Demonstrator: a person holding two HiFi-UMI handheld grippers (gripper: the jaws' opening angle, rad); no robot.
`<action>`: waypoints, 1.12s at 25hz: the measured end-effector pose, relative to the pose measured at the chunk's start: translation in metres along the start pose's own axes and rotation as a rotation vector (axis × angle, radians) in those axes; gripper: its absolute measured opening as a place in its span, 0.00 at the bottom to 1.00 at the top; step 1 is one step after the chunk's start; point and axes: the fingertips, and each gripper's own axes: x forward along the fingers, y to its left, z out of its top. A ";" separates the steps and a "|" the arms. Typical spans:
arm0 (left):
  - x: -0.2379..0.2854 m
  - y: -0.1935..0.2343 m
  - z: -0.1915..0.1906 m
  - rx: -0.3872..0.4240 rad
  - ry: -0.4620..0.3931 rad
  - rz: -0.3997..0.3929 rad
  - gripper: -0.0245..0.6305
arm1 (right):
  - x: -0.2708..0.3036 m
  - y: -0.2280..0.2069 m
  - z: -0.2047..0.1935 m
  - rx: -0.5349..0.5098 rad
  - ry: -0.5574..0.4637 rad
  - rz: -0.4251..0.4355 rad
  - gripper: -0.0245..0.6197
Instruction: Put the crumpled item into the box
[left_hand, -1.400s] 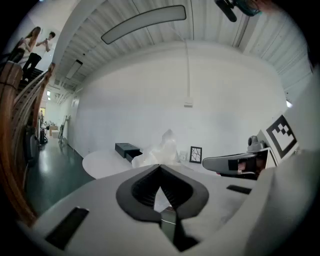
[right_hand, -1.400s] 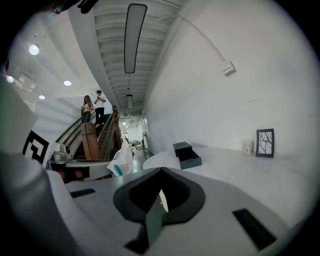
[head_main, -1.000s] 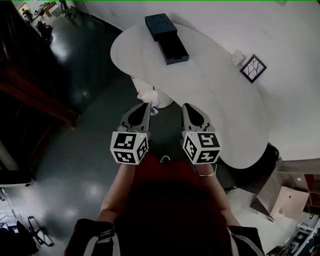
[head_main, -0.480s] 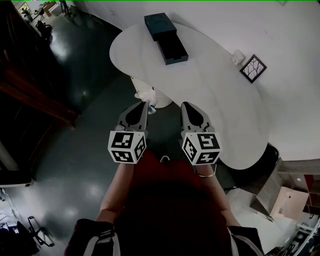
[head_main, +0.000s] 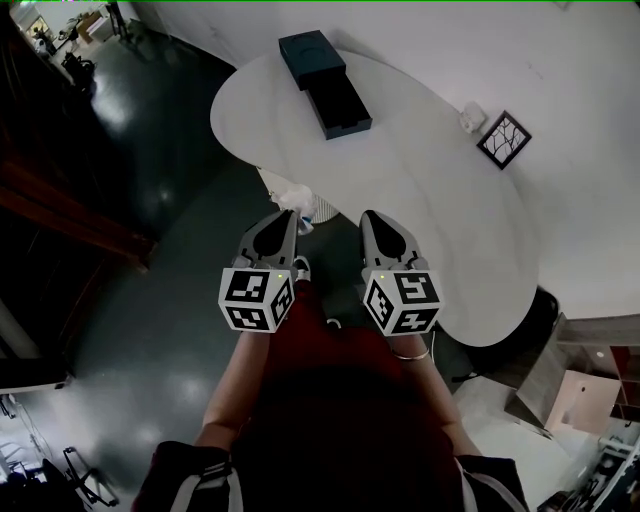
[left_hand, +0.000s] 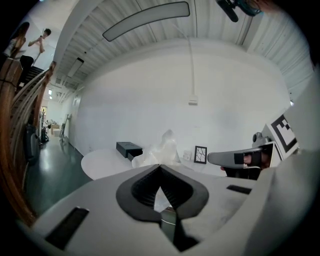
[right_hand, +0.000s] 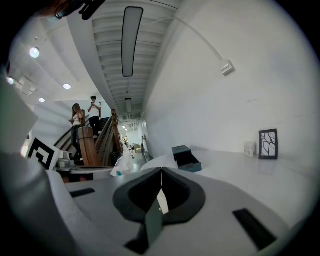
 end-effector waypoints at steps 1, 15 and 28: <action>0.005 0.002 0.000 -0.002 0.001 -0.004 0.07 | 0.004 -0.001 -0.001 -0.002 0.004 -0.004 0.06; 0.100 0.056 0.014 -0.012 0.037 -0.067 0.07 | 0.101 -0.024 0.014 0.003 0.045 -0.046 0.06; 0.204 0.099 0.032 -0.015 0.098 -0.169 0.07 | 0.191 -0.061 0.024 0.054 0.099 -0.142 0.06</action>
